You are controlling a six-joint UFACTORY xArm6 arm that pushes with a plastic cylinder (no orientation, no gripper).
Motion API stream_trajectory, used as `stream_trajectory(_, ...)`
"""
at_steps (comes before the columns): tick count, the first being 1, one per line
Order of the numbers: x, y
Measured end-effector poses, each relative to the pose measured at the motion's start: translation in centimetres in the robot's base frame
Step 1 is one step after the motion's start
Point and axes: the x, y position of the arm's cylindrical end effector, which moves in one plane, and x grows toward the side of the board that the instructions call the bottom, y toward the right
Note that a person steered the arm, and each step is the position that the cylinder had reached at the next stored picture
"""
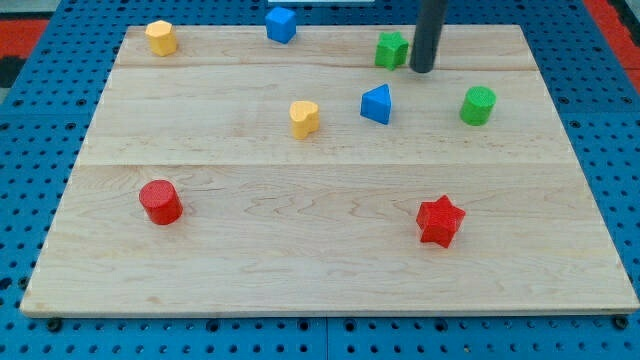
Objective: Move the green star close to the blue cube
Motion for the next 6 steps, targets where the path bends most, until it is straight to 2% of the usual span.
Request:
stream_trajectory(2,-1.5,-0.7)
stream_trajectory(3,-2.2,-8.5)
stream_trajectory(4,-2.4,-9.9)
stream_trajectory(5,-5.0,-7.0)
stream_trajectory(6,-6.8,-7.0)
